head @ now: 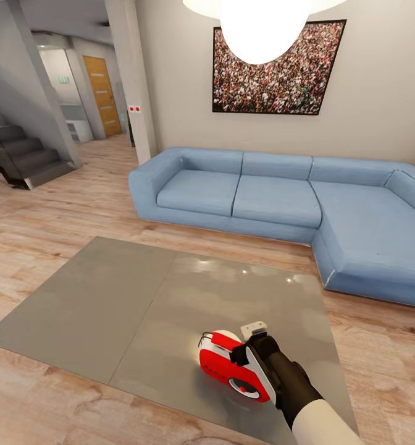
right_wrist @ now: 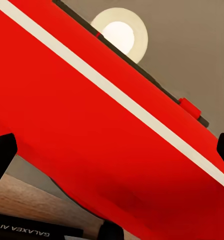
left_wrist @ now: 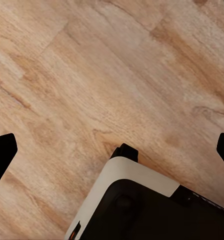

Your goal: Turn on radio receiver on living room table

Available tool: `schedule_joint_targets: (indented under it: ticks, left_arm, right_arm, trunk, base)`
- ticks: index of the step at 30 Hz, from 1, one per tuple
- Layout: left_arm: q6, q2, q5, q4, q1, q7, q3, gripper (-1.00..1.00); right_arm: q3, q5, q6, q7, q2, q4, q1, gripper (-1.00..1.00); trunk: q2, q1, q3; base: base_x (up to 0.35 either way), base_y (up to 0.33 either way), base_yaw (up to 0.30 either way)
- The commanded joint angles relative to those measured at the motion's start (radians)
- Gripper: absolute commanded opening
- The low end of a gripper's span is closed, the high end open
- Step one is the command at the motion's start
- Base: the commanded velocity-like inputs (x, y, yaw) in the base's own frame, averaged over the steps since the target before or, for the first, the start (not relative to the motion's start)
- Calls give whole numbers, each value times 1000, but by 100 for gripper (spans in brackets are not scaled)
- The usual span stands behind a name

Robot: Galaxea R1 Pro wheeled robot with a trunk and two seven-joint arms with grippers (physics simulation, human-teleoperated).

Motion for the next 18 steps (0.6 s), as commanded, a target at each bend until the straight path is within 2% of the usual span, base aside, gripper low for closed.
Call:
schedule_joint_targets:
  ticks: [1,5,6,18]
  left_arm:
    - [0,0,0,0,0,0,0,100]
    - [0,-1,0,0,0,0,0,100]
    - [0,-1,0,0,0,0,0,100]
    - [0,0,0,0,0,0,0,100]
  right_arm:
    - [0,0,0,0,0,0,0,100]
    - [0,0,0,0,0,0,0,100]
    - [0,0,0,0,0,0,0,-100]
    - [0,0,0,0,0,0,0,-100]
  trunk:
    - [0,0,0]
    - [0,0,0]
    - [0,0,0]
    - [0,0,0]
  base:
    - [0,0,0]
    - [0,0,0]
    - [0,0,0]
    - [0,0,0]
